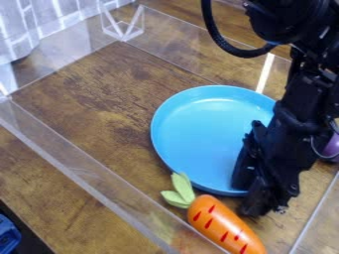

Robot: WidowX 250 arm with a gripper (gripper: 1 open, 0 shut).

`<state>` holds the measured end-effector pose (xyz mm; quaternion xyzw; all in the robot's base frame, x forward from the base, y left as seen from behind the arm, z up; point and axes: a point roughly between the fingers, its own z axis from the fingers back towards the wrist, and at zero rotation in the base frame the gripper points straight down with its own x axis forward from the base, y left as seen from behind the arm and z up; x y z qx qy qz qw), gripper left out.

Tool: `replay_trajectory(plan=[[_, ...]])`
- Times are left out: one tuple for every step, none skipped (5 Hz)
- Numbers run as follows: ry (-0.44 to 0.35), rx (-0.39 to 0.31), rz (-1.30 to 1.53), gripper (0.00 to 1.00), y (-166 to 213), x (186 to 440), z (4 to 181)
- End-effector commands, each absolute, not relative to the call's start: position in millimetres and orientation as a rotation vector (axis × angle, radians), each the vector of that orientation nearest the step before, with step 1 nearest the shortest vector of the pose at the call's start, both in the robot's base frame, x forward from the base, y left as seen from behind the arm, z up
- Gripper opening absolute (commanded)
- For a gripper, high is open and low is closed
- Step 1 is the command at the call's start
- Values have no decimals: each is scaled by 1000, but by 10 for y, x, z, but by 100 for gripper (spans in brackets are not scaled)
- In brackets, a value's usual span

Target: Move the carrot to the left side

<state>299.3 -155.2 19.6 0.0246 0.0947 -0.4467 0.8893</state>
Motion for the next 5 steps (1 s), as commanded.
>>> replay_trajectory(plan=[[224,58,-940,100,-1559,2918,141],[229,65,-942,0,-1566,2906,137],[233,74,-943,0,-1572,2896,131],[236,77,-947,0,-1586,2863,122],[237,81,-950,0,-1602,2832,114]])
